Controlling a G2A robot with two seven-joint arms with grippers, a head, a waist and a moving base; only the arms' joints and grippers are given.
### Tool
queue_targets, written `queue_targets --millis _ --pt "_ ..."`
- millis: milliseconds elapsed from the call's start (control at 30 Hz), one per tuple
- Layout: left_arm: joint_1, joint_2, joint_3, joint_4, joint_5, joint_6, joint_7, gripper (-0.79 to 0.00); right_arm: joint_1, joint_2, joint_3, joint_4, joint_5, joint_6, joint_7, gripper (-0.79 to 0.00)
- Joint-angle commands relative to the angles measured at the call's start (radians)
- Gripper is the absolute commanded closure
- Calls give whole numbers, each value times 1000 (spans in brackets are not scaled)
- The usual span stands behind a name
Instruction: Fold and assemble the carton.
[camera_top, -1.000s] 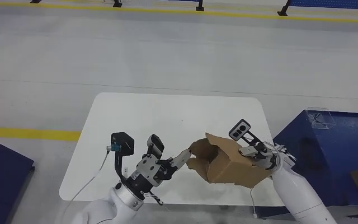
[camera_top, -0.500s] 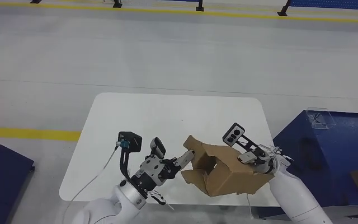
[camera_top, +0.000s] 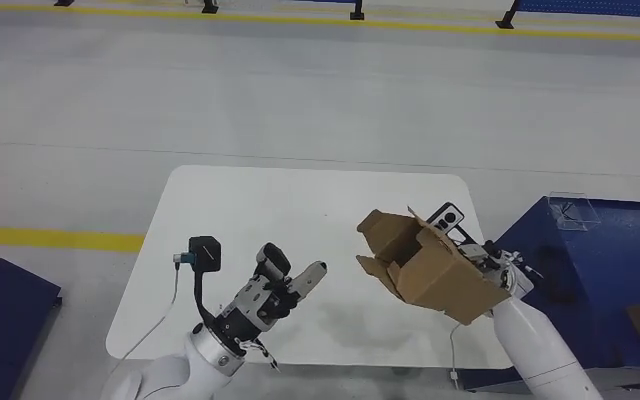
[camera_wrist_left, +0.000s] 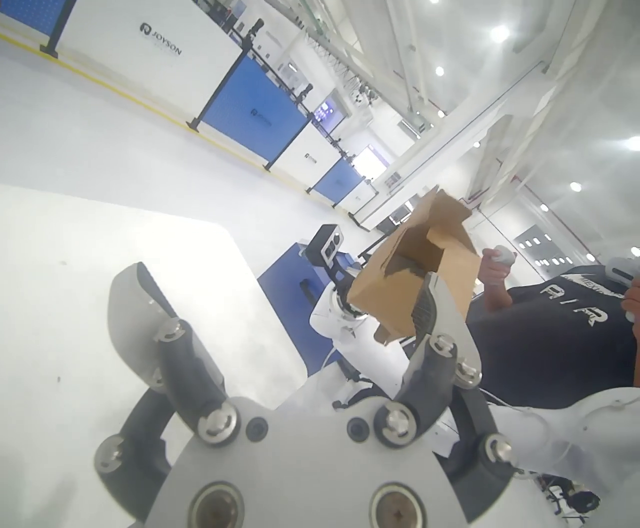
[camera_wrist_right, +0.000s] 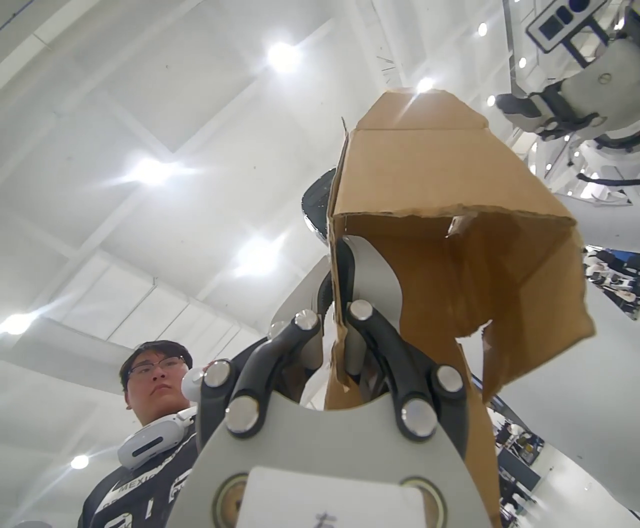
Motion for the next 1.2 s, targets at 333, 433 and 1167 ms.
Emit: queue_targets --millis 333,433,1167 --pt "-39 -1 81 0 61 -8 -62 -785 -5 -5 -22 -44 -132 -40 0 0" --pt "-57 -1 94 0 77 17 -101 -785 -12 -2 -23 -53 -145 -48 0 0" --pt "-97 -7 127 0 138 199 -166 -785 -28 41 15 -49 -347 -264 0 0"
